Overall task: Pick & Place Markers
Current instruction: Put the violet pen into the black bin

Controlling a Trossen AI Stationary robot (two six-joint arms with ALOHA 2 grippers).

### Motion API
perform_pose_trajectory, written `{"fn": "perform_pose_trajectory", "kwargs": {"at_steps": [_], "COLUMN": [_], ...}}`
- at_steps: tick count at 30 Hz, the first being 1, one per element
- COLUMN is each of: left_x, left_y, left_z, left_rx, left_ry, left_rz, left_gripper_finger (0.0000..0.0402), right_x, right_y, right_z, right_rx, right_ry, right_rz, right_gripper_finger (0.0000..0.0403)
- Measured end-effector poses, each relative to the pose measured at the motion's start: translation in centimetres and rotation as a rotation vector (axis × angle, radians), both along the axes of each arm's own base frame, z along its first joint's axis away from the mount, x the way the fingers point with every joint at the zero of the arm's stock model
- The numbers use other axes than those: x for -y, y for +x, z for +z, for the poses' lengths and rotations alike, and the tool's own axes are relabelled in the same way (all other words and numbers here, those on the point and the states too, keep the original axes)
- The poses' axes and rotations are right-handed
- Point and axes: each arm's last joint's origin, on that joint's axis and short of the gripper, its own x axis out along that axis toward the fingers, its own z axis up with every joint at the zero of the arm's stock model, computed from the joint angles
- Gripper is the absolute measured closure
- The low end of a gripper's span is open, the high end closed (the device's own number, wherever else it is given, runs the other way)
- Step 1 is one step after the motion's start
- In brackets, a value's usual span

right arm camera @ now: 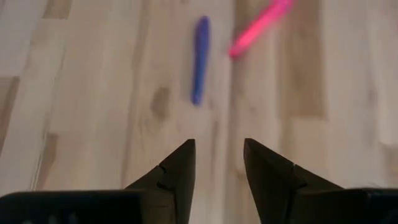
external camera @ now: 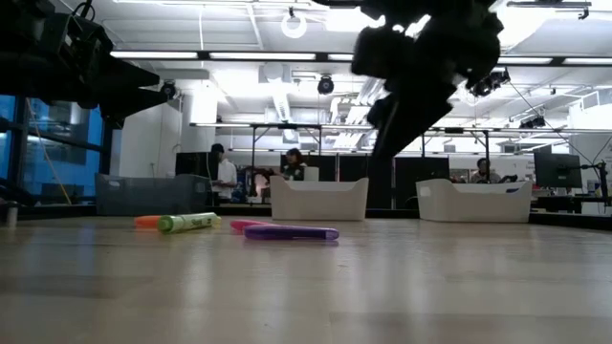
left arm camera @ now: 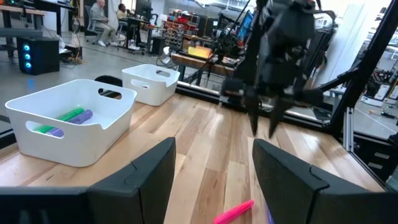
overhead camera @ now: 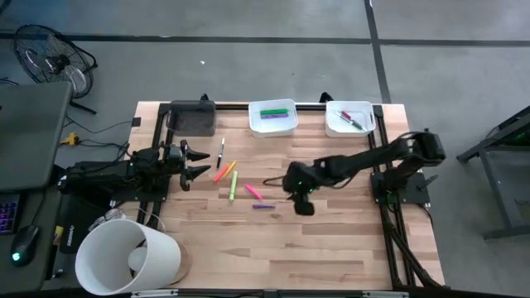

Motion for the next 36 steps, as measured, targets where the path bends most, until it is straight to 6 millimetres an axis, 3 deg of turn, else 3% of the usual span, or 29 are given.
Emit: {"fn": "perform_pose_trajectory", "kwargs": {"at_steps": [5, 15, 29, 36], "left_x": [0.0, 0.0, 0.0, 0.0], "left_y": [0.0, 0.0, 0.0, 0.0], "left_z": [0.0, 0.0, 0.0, 0.0], "left_rx": [0.0, 0.0, 0.0, 0.0], "left_ry": [0.0, 0.0, 0.0, 0.0], "left_rz": [0.0, -0.001, 0.0, 0.0], "left_gripper_finger": [0.019, 0.019, 0.019, 0.019], "right_x": [-1.3, -2.0, -2.9, -3.2], "right_y": [2.3, 6.2, 8.9, 10.0], "right_z": [-2.1, -4.0, -4.2, -5.2], "right_rx": [0.023, 0.003, -0.151, -0.245], "right_ry": [0.004, -0.004, -0.048, -0.057], "right_rz": [0.031, 0.036, 0.037, -0.004], "right_gripper_finger": [0.0249, 0.0224, 0.0223, 0.0224]}}
